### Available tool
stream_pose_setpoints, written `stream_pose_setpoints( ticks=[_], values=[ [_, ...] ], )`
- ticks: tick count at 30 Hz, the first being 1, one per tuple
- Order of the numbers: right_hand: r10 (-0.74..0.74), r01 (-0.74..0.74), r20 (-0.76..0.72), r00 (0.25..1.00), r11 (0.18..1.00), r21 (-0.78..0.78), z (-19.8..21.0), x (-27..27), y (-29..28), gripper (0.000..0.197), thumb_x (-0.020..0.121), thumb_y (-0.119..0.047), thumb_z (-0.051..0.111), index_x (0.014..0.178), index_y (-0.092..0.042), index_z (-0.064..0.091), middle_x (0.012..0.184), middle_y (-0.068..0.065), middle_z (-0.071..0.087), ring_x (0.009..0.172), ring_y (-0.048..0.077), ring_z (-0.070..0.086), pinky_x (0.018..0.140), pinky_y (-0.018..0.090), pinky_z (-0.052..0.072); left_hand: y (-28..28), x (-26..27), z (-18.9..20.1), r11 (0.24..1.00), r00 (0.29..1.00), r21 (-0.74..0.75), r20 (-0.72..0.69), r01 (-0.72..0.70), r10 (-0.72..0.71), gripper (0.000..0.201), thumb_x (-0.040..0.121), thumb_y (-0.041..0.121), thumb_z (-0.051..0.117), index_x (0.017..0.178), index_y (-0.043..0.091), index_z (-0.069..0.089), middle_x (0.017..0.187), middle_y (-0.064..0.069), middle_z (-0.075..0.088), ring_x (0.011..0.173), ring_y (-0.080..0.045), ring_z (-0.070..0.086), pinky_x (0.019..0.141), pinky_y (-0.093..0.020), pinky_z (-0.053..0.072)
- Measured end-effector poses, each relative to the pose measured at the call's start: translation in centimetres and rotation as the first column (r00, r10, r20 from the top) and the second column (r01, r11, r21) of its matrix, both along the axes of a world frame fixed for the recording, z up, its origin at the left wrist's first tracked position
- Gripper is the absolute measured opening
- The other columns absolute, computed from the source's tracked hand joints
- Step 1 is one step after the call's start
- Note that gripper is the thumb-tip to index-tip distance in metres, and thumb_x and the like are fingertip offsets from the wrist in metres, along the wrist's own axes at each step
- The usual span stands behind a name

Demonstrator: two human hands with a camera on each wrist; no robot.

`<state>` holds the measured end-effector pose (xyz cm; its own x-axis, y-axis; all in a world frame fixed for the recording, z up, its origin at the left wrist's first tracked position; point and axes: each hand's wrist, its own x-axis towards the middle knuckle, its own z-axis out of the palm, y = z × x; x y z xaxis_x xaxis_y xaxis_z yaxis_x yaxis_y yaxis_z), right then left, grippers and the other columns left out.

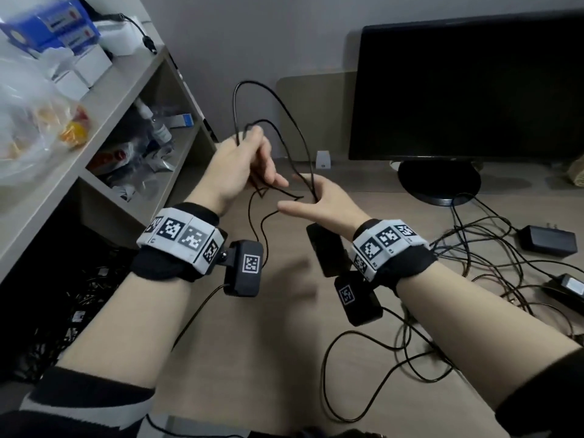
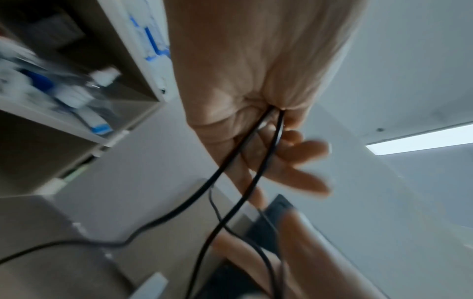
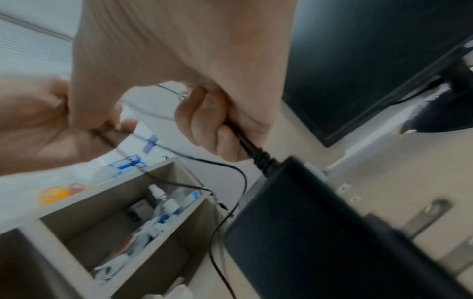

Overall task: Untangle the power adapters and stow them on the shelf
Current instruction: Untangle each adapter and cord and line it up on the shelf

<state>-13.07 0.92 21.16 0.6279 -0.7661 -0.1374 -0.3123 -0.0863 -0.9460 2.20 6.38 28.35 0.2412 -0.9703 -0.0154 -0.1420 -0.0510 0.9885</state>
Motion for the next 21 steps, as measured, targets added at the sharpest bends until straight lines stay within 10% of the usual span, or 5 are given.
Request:
stream_pose_setpoints(
  ticks=[5,11,15,21],
  values=[
    [0.023,-0.021,0.014,1.0,0.989,-0.148,1.1,1.3,0.6,0.103,0.048,-0.06,0.078,0.138,-0.023,0.043,0.134,-0.01,0.055,0.122,0.005,0.05,0.103,0.024,0.041,0.3,-3.3,3.0,0.979,0.973,-0.058,-0.115,0.196,-0.201,0.038,0.103,0.027,0.026,0.068,0.017,0.037,0.045,0.012,0.03,0.038,-0.006,0.026,0.047,-0.022,0.036],
    [0.117,-0.136,-0.147,0.982,0.983,-0.126,0.1,0.3,0.4,0.032,0.073,-0.045,0.077,0.093,-0.021,0.073,0.07,-0.017,0.06,0.07,0.001,0.056,0.069,0.02,0.042,0.6,-5.2,6.7,0.943,0.937,-0.24,-0.208,0.229,-0.281,0.036,0.102,0.028,0.022,0.07,0.017,0.034,0.048,0.01,0.028,0.04,-0.005,0.021,0.043,-0.018,0.026],
    [0.159,-0.16,-0.239,0.958,0.987,0.013,-2.2,-2.1,-0.1,0.028,0.084,-0.039,0.068,0.071,-0.014,0.068,0.037,-0.012,0.041,0.036,0.001,0.039,0.046,0.014,0.03,0.6,-4.2,7.8,0.951,0.944,-0.265,-0.24,0.159,-0.225,0.04,0.103,0.033,0.018,0.069,0.018,0.033,0.045,0.012,0.026,0.037,-0.003,0.017,0.041,-0.013,0.016],
    [0.109,-0.097,-0.379,0.919,0.994,0.051,-4.4,-6.0,-0.9,0.037,0.089,-0.038,0.061,0.057,-0.018,0.062,0.03,-0.01,0.033,0.03,0.004,0.034,0.04,0.013,0.026,-0.5,0.3,5.3,0.999,0.985,0.041,-0.166,-0.032,0.038,0.044,0.102,0.04,0.026,0.062,0.022,0.032,0.039,0.012,0.023,0.029,-0.001,0.016,0.038,-0.006,0.013]
  ],
)
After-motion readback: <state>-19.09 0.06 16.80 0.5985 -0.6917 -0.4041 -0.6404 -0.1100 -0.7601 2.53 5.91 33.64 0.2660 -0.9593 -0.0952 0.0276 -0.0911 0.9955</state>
